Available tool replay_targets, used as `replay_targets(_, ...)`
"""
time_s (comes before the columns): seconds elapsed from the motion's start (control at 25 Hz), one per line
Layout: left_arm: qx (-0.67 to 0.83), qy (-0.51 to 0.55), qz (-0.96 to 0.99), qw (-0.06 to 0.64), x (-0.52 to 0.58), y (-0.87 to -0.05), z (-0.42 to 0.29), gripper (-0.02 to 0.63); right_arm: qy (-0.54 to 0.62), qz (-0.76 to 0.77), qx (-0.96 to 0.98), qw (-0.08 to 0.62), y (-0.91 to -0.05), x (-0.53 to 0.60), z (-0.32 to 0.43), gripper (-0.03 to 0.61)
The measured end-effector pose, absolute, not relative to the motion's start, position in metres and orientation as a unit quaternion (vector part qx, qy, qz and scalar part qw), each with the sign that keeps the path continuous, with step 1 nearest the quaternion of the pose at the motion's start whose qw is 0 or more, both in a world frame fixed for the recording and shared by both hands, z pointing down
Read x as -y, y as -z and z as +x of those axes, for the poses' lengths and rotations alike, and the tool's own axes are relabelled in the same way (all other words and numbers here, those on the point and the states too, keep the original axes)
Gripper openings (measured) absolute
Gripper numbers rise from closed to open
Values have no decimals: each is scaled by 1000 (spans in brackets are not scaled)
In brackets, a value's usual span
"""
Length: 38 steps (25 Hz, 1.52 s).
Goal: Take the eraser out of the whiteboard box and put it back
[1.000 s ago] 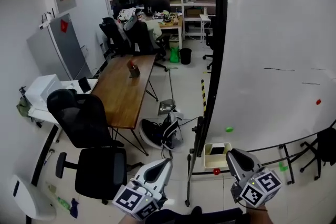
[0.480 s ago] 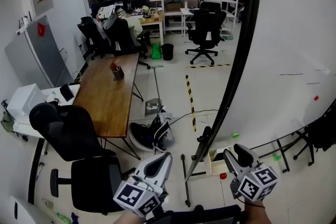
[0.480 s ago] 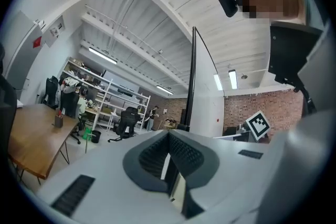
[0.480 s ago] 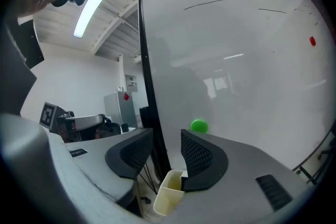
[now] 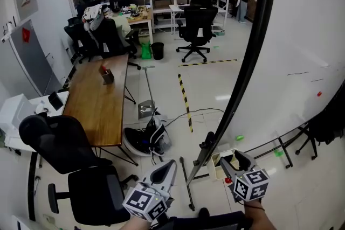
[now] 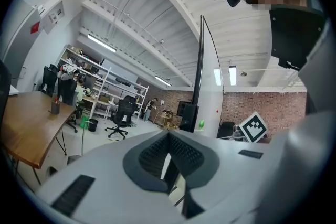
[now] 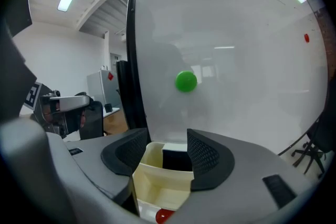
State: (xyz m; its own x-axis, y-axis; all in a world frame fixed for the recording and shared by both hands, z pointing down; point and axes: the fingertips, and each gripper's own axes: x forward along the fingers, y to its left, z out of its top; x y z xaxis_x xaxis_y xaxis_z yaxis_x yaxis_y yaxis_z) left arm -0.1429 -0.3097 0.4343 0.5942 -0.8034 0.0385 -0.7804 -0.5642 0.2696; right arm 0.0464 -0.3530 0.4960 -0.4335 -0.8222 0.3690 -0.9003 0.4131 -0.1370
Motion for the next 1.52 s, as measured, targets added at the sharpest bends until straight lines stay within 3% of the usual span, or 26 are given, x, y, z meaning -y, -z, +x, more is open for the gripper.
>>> replay_targets(0.72, 442, 19, 879, 176, 342, -501, -120, 28, -160, 530, 805, 214, -553, 383, 53, 318)
replay_targets(1.52, 439, 18, 879, 183, 339, -508, -126, 28, -194, 538, 785, 238, -564, 392, 46, 282)
